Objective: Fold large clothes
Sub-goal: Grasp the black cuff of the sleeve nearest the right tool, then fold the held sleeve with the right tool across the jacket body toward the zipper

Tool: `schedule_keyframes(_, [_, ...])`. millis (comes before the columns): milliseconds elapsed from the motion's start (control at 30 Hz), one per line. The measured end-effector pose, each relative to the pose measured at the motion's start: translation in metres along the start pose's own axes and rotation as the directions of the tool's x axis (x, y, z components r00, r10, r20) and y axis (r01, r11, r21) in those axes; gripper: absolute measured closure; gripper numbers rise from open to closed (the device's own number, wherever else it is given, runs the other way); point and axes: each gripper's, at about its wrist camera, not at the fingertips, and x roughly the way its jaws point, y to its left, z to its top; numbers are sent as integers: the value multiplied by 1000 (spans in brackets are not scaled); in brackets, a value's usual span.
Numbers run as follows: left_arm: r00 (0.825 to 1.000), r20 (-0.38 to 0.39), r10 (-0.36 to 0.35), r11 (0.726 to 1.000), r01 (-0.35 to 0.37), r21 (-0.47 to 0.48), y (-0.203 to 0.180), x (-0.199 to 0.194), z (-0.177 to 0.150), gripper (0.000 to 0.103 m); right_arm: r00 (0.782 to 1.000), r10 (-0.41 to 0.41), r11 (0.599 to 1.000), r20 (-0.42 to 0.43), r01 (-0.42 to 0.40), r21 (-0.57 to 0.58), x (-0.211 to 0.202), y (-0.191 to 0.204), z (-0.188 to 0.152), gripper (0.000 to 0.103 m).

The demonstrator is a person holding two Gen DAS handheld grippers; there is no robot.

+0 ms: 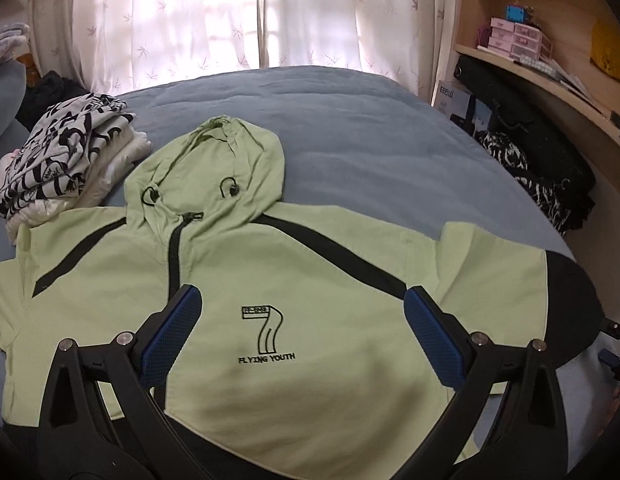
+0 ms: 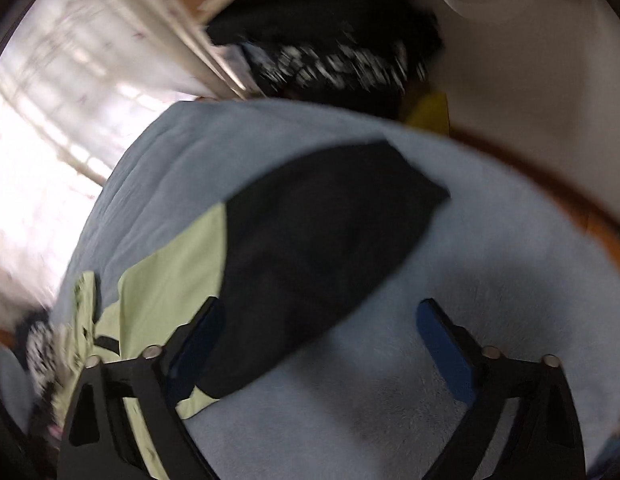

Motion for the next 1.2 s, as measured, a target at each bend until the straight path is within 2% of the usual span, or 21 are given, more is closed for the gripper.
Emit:
schedule_keyframes(100, [999, -14, -30, 1000, 30, 6, -7, 2, -3, 3, 1000, 9, 998, -13, -9, 62, 28, -31, -4, 17])
schedule_keyframes(233, [999, -14, -32, 999, 33, 43, -18, -3, -5, 3, 1000, 17, 994, 6, -18, 109, 40, -39, 2, 17])
schedule_keyframes(333, [999, 11, -35, 997, 34, 63, -22, -14, -2, 3, 1000, -11, 990, 5, 10, 139, 54, -30, 16, 20])
schedule_keyframes(400, [999, 10, -41, 997, 40, 70, -21, -22, -1, 3, 999, -50, 988, -1, 50, 147, 64, -19, 28, 34])
schedule_keyframes(433, [999, -4, -48, 996, 48, 76, -20, -25, 1, 3, 997, -72, 987, -7, 72, 143, 65, -16, 32, 51])
schedule_keyframes(467, [998, -21, -59, 995, 61, 80, -18, -28, 3, 3, 996, -93, 986, -13, 94, 137, 60, -8, 34, 73])
schedule_keyframes(533, [998, -18, -65, 995, 66, 76, -9, -39, 7, 5, 995, -104, 986, -4, 104, 127, 50, -2, 41, 91])
schedule_keyframes(633, [999, 6, -53, 997, 52, 61, 9, -54, 15, 7, 994, -28, 997, 107, 19, 81, 0, 23, 42, 97])
schedule_keyframes(733, [999, 31, -29, 999, 28, 29, 37, -72, 24, 8, 979, 87, 996, 185, -81, -43, -42, 78, 43, 99])
schedule_keyframes(800, [999, 46, -15, 1000, 15, 7, 58, -83, 29, 9, 961, 184, 978, 208, -156, -142, -68, 128, 38, 99])
schedule_keyframes(900, [997, 71, 4, 1000, -2, -30, 94, -103, 36, 9, 927, 325, 911, 186, -255, -323, -101, 220, 14, 99])
schedule_keyframes(1000, [996, 89, 32, 997, -26, -67, 136, -119, 36, 9, 903, 419, 815, 96, -328, -478, -114, 308, -32, 99])
schedule_keyframes(1100, [995, 76, 58, 993, -50, -105, 180, -127, 29, 9, 900, 436, 714, -1, -346, -609, -103, 382, -97, 99])
schedule_keyframes(1200, [996, 34, 76, 989, -71, -132, 221, -125, 13, 9, 912, 391, 650, -127, -371, -663, -69, 425, -167, 99])
